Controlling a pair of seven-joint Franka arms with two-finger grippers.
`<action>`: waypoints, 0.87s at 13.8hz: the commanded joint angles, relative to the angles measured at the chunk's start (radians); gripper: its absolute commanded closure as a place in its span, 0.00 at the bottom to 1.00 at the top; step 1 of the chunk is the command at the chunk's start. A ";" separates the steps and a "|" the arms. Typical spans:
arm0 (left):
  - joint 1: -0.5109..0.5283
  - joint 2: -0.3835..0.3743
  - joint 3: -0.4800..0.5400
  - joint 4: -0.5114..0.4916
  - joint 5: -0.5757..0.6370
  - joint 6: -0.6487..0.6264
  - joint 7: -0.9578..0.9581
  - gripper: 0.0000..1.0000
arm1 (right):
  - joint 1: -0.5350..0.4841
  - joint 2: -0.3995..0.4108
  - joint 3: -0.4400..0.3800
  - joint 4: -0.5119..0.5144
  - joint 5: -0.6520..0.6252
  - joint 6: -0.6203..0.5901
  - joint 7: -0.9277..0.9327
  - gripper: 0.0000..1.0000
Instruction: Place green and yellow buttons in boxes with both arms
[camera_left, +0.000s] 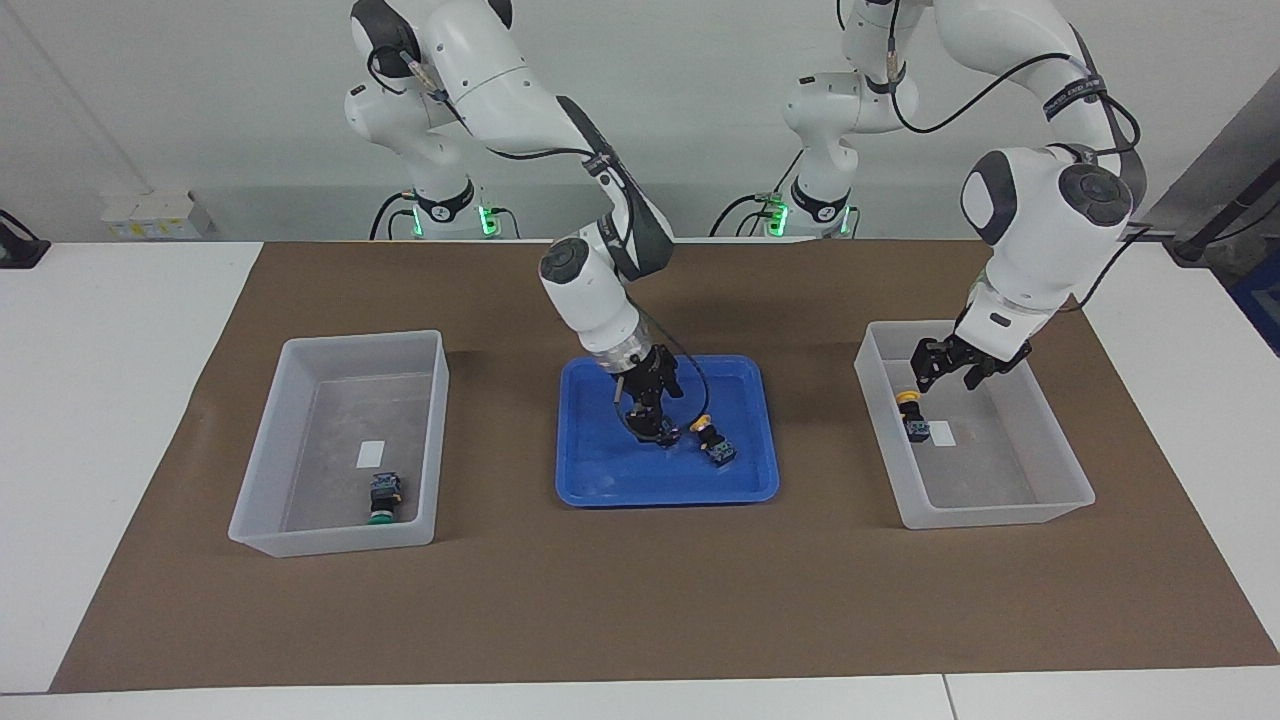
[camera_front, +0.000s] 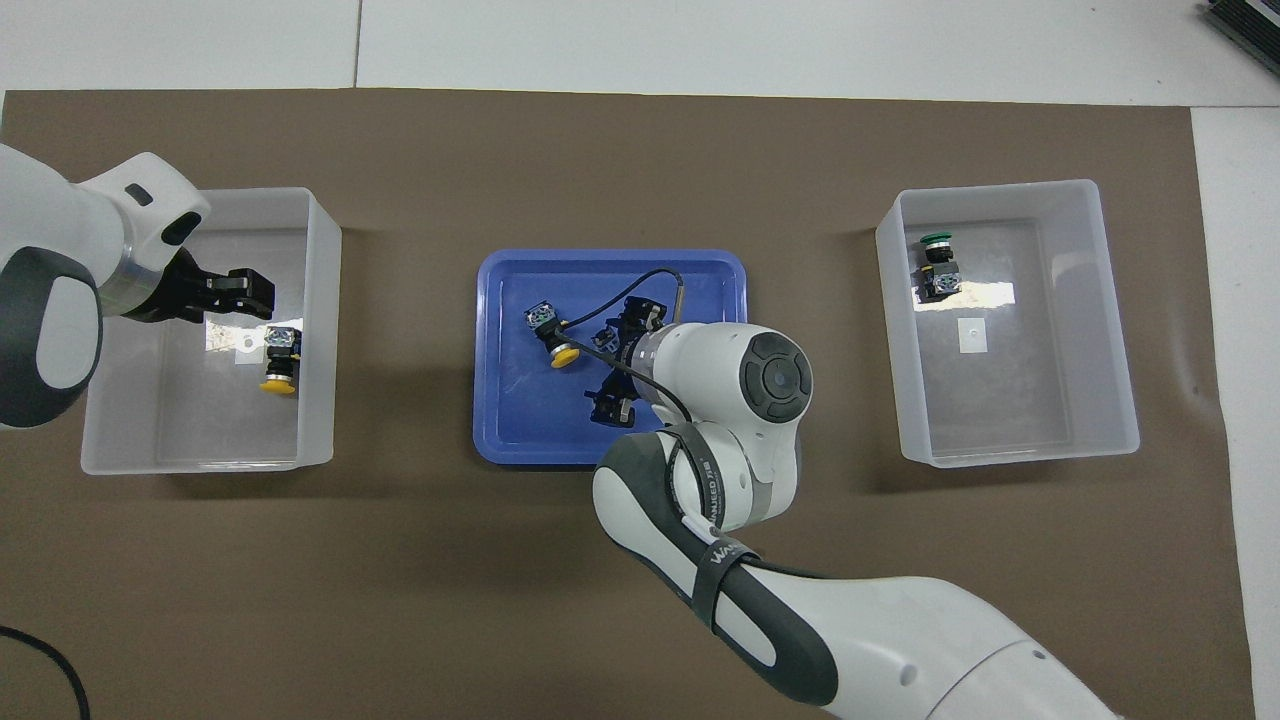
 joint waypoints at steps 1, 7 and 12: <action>-0.085 0.026 0.006 0.043 -0.008 -0.033 -0.164 0.28 | -0.001 -0.032 0.006 -0.042 0.019 0.032 -0.001 0.46; -0.235 0.019 0.003 -0.041 -0.035 0.123 -0.528 0.30 | -0.004 -0.032 0.004 -0.038 0.004 0.032 -0.070 1.00; -0.317 0.032 0.003 -0.119 -0.075 0.333 -0.733 0.30 | -0.056 -0.121 -0.006 -0.042 -0.021 -0.104 -0.289 1.00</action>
